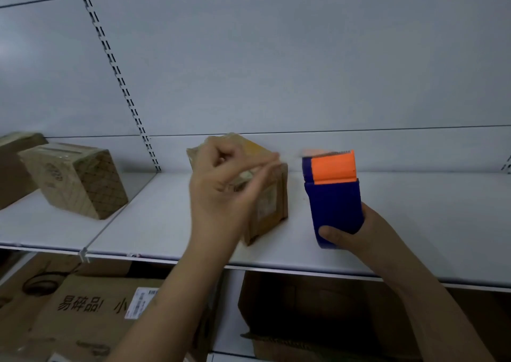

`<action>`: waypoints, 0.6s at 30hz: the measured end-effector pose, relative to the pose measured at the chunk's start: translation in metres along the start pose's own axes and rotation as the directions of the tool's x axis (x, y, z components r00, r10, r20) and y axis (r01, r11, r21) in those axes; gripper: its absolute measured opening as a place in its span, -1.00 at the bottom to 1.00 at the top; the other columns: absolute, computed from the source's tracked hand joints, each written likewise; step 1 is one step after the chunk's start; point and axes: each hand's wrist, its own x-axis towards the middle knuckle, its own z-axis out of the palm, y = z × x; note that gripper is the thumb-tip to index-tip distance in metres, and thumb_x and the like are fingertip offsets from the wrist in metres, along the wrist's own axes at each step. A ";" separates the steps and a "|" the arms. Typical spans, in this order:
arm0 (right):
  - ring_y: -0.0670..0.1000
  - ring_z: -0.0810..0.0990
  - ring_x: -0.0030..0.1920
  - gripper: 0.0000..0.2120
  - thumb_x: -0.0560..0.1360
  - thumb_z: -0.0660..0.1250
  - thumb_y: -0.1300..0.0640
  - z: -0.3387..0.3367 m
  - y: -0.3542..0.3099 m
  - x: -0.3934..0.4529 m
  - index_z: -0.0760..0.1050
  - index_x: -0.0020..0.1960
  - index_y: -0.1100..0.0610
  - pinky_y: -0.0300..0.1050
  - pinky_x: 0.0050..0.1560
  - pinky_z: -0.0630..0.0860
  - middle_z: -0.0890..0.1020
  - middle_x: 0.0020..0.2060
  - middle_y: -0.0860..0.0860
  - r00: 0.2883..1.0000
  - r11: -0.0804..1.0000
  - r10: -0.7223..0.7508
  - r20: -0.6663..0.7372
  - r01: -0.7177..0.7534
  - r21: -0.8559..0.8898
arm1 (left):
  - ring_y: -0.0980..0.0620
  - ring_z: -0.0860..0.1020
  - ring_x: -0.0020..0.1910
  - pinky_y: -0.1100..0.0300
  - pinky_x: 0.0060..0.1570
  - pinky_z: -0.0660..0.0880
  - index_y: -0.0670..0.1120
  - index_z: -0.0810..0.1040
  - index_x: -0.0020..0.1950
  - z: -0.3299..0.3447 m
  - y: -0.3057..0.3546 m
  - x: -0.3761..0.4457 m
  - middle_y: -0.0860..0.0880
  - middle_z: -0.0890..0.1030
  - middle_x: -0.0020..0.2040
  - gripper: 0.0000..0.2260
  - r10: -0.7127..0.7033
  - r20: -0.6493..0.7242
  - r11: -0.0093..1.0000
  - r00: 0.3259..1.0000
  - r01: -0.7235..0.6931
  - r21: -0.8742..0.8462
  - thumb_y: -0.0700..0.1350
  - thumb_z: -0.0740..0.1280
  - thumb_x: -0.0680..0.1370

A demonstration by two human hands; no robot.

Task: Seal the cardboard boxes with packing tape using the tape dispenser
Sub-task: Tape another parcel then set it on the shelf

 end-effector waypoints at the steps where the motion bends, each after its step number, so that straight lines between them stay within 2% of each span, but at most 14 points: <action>1: -0.20 0.64 -0.18 -0.15 0.04 0.56 -0.36 -0.001 0.000 0.000 0.47 0.20 0.03 -0.38 -0.33 0.51 0.66 -0.10 -0.10 0.999 0.998 0.001 -0.032 -0.003 -0.067 | 0.18 0.46 -0.08 0.34 -0.02 0.36 0.01 0.71 -0.03 -0.007 0.000 0.003 0.00 0.46 -0.10 -0.89 -0.093 -0.034 0.995 0.995 0.092 -0.032 -0.15 0.51 0.47; 3: -0.19 0.63 -0.20 -0.27 0.15 0.54 -0.37 -0.003 -0.002 -0.001 0.48 0.17 0.01 -0.39 -0.35 0.48 0.65 -0.15 -0.13 0.998 0.976 -0.019 -0.065 0.005 -0.217 | 0.18 0.49 -0.08 0.31 -0.03 0.38 0.04 0.71 -0.05 -0.018 0.000 0.007 -0.02 0.52 -0.08 -0.91 -0.232 -0.089 0.970 0.969 0.223 -0.097 -0.10 0.52 0.47; 5: -0.22 0.62 -0.24 -0.38 0.12 0.47 -0.34 -0.012 -0.013 -0.001 0.52 0.07 -0.04 -0.40 -0.35 0.45 0.66 -0.22 -0.14 0.999 0.945 -0.034 -0.018 0.026 -0.325 | 0.13 0.55 -0.07 0.24 -0.05 0.43 0.08 0.71 -0.08 -0.027 0.001 0.009 -0.02 0.62 -0.08 -0.93 -0.357 -0.134 0.924 0.924 0.329 -0.195 -0.07 0.51 0.47; 6: -0.24 0.62 -0.26 -0.43 0.10 0.45 -0.35 -0.018 -0.022 0.000 0.54 0.00 -0.07 -0.39 -0.35 0.45 0.67 -0.25 -0.14 0.999 0.925 -0.032 0.023 0.039 -0.379 | 0.13 0.59 -0.07 0.23 -0.06 0.47 0.07 0.71 -0.10 -0.030 0.001 0.009 0.00 0.67 -0.09 -0.94 -0.433 -0.149 0.884 0.889 0.387 -0.262 -0.08 0.52 0.47; 8: -0.24 0.62 -0.29 -0.46 0.07 0.43 -0.40 -0.034 -0.046 0.005 0.58 -0.10 -0.09 -0.31 -0.31 0.49 0.68 -0.29 -0.14 0.994 0.865 -0.007 0.106 0.059 -0.499 | 0.22 0.62 -0.15 0.34 -0.12 0.50 0.02 0.72 -0.10 -0.035 0.002 0.007 0.06 0.71 -0.17 -0.95 -0.600 -0.158 0.774 0.784 0.520 -0.362 -0.12 0.51 0.47; 10: -0.18 0.63 -0.30 -0.43 0.02 0.39 -0.45 -0.051 -0.072 0.017 0.60 -0.14 -0.11 -0.19 -0.26 0.55 0.68 -0.30 -0.13 0.986 0.777 0.023 0.164 0.086 -0.623 | 0.32 0.59 -0.26 0.45 -0.22 0.46 -0.05 0.72 -0.07 -0.036 0.002 0.000 0.10 0.71 -0.24 -0.94 -0.712 -0.148 0.682 0.687 0.625 -0.381 -0.13 0.51 0.48; 14: -0.11 0.63 -0.31 -0.42 0.00 0.38 -0.47 -0.069 -0.122 0.046 0.61 -0.19 -0.05 -0.19 -0.30 0.53 0.66 -0.35 -0.11 0.968 0.616 0.104 0.230 0.119 -0.778 | 0.34 0.61 -0.24 0.48 -0.20 0.51 -0.07 0.72 -0.02 -0.033 0.001 -0.016 0.12 0.73 -0.18 -0.90 -0.819 -0.109 0.557 0.563 0.736 -0.386 -0.11 0.50 0.48; 18: -0.10 0.63 -0.39 -0.37 0.01 0.40 -0.45 -0.072 -0.151 0.069 0.61 -0.22 0.06 -0.19 -0.32 0.50 0.67 -0.38 -0.09 0.934 0.523 0.188 0.304 0.167 -0.836 | 0.35 0.62 -0.23 0.43 -0.10 0.56 -0.02 0.72 -0.01 -0.026 0.010 -0.026 0.14 0.73 -0.15 -0.91 -0.836 -0.165 0.542 0.524 0.738 -0.403 -0.10 0.49 0.49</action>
